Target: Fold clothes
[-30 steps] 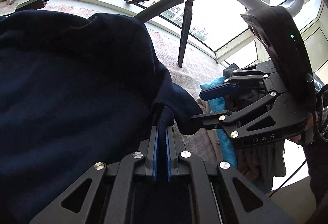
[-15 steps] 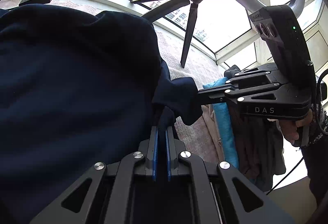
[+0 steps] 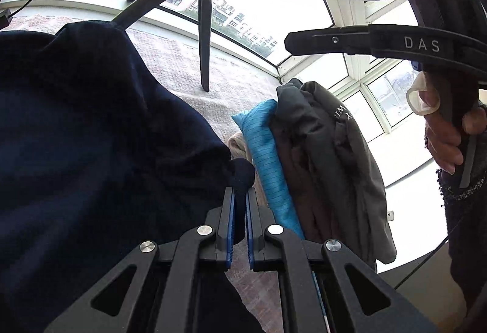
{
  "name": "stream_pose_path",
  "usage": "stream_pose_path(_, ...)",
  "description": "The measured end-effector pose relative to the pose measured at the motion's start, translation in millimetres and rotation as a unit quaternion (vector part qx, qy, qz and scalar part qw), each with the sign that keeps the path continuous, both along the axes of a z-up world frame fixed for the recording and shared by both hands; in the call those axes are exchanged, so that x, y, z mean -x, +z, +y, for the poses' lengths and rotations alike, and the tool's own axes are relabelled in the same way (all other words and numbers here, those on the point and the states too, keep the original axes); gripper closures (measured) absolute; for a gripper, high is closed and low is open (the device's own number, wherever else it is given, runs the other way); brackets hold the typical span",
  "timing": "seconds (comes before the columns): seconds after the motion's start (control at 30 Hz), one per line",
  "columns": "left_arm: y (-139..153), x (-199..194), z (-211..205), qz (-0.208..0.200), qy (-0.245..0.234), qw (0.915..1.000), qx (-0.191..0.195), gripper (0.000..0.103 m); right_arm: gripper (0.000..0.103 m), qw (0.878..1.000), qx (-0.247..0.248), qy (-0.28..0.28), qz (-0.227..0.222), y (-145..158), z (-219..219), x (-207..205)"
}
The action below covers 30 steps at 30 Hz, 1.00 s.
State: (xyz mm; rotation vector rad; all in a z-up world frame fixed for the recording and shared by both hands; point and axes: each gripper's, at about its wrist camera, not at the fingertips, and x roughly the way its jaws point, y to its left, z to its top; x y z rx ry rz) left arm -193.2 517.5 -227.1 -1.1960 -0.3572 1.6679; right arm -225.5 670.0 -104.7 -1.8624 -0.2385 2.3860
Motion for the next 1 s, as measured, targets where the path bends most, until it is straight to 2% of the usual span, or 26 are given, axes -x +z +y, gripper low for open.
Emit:
stream_pose_path(0.1, -7.0, 3.4, -12.6, -0.005, 0.015, 0.9998, 0.014, 0.097, 0.085, 0.999, -0.008, 0.01, -0.044, -33.7, -5.9, 0.3)
stream_pose_path(0.23, -16.3, 7.9, -29.5, -0.011, 0.035, 0.9988, 0.033, 0.097, 0.072, 0.997, 0.027, 0.02, -0.076, -62.1, -10.9, 2.8)
stream_pose_path(0.3, -20.9, 10.1, -37.9, -0.015, 0.045, 0.998, 0.042, 0.098, 0.067, 0.995, 0.014, 0.035, -0.09, -74.5, -15.2, 5.9)
stream_pose_path(0.37, -25.5, 12.3, -46.3, -0.018, 0.056, 0.997, 0.052, 0.097, 0.066, 0.993, -0.005, 0.045, -0.106, -86.2, -18.2, 7.8)
stream_pose_path(0.5, -29.8, 14.8, -52.1, -0.021, 0.061, 0.9962, 0.059, 0.097, 0.066, 0.99, 0.053, 0.027, -0.131, -99.9, -16.0, 9.8)
stream_pose_path(0.57, -30.7, 15.5, -52.2, -0.022, 0.059, 0.9962, 0.06, 0.097, 0.066, 0.988, 0.073, 0.026, -0.132, -101.9, -18.7, 8.6)
stream_pose_path(0.73, -32.9, 17.3, -52.5, -0.024, 0.056, 0.9962, 0.062, 0.097, 0.063, 0.986, 0.085, 0.026, -0.143, -105.3, -27.0, 0.9)
stream_pose_path(0.9, -35.1, 19.1, -52.8, -0.025, 0.053, 0.9962, 0.065, 0.097, 0.063, 0.99, 0.103, 0.004, -0.1, -76.4, -22.9, -12.3)
stream_pose_path(0.97, -33.8, 18.7, -53.2, -0.024, 0.052, 0.9962, 0.066, 0.097, 0.059, 0.988, 0.127, 0.001, -0.09, -66.7, -21.4, -18.5)
stream_pose_path(1.0, -33.3, 18.6, -53.8, -0.023, 0.051, 0.9962, 0.066, 0.097, 0.053, 0.987, 0.129, 0.003, -0.093, -68.4, -23.0, -20.5)
